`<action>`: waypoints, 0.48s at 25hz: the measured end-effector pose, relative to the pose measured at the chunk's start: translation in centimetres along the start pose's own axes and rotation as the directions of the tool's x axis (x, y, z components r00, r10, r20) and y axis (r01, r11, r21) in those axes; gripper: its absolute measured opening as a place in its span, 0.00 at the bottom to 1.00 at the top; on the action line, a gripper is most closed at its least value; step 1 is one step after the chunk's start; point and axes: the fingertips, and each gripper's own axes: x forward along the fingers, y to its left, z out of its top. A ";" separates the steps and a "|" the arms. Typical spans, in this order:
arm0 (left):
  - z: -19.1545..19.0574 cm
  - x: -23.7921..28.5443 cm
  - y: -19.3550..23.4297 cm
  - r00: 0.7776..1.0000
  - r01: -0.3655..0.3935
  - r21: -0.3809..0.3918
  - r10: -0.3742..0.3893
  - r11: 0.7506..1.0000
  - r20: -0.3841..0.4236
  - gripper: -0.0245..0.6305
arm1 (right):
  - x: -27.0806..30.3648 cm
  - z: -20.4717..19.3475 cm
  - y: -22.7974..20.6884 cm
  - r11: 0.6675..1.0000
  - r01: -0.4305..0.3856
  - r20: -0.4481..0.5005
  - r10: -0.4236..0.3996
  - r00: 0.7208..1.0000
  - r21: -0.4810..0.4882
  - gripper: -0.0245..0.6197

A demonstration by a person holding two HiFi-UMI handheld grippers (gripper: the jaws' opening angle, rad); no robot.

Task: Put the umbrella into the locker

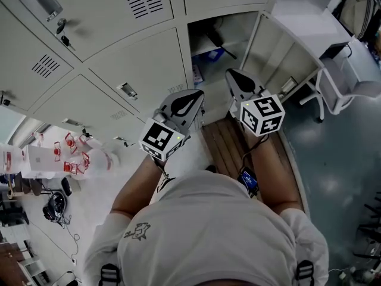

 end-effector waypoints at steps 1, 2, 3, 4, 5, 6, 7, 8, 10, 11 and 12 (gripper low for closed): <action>0.1 -0.4 0.1 1.000 0.004 0.002 -0.004 1.000 0.003 0.05 | -0.1 0.1 0.5 1.000 0.003 0.003 -0.003 1.000 0.001 0.10; 0.2 -0.9 0.2 1.000 0.008 0.004 -0.008 1.000 0.005 0.05 | -0.1 0.2 1.0 1.000 0.007 0.005 -0.007 1.000 0.001 0.10; 0.3 -1.5 0.2 1.000 0.011 0.005 -0.012 1.000 0.007 0.05 | -0.1 0.2 1.5 1.000 0.012 0.004 -0.012 1.000 -0.002 0.10; 0.5 -2.1 0.2 1.000 0.015 0.008 -0.015 1.000 0.010 0.05 | -0.1 0.1 2.0 1.000 0.018 0.001 -0.018 1.000 -0.010 0.10; 0.6 -2.8 0.3 1.000 0.019 0.011 -0.019 1.000 0.012 0.05 | -0.1 0.1 2.5 0.999 0.025 -0.003 -0.025 1.000 -0.022 0.10; 0.7 -3.5 0.4 1.000 0.024 0.014 -0.024 1.000 0.015 0.05 | -0.1 -0.1 3.0 0.999 0.032 -0.007 -0.032 0.999 -0.031 0.10; 0.8 -4.3 0.5 0.999 0.028 0.016 -0.028 0.999 0.016 0.05 | -0.2 -0.2 3.6 0.999 0.038 -0.010 -0.038 0.999 -0.034 0.10; 0.8 -5.2 0.6 0.999 0.031 0.016 -0.031 0.999 0.017 0.05 | -0.3 -0.2 4.2 0.998 0.046 -0.011 -0.046 0.999 -0.033 0.10; 0.8 -7.1 0.9 0.999 0.037 0.014 -0.037 0.999 0.019 0.05 | -0.7 -0.3 5.6 0.997 0.065 -0.012 -0.066 0.998 -0.036 0.10; 0.9 -8.1 1.0 0.999 0.041 0.013 -0.041 0.999 0.020 0.05 | -0.8 -0.4 6.4 0.997 0.074 -0.013 -0.075 0.997 -0.038 0.10; 1.0 -9.2 1.1 0.999 0.045 0.015 -0.045 0.999 0.021 0.05 | -1.0 -0.5 7.2 0.996 0.081 -0.017 -0.082 0.997 -0.039 0.10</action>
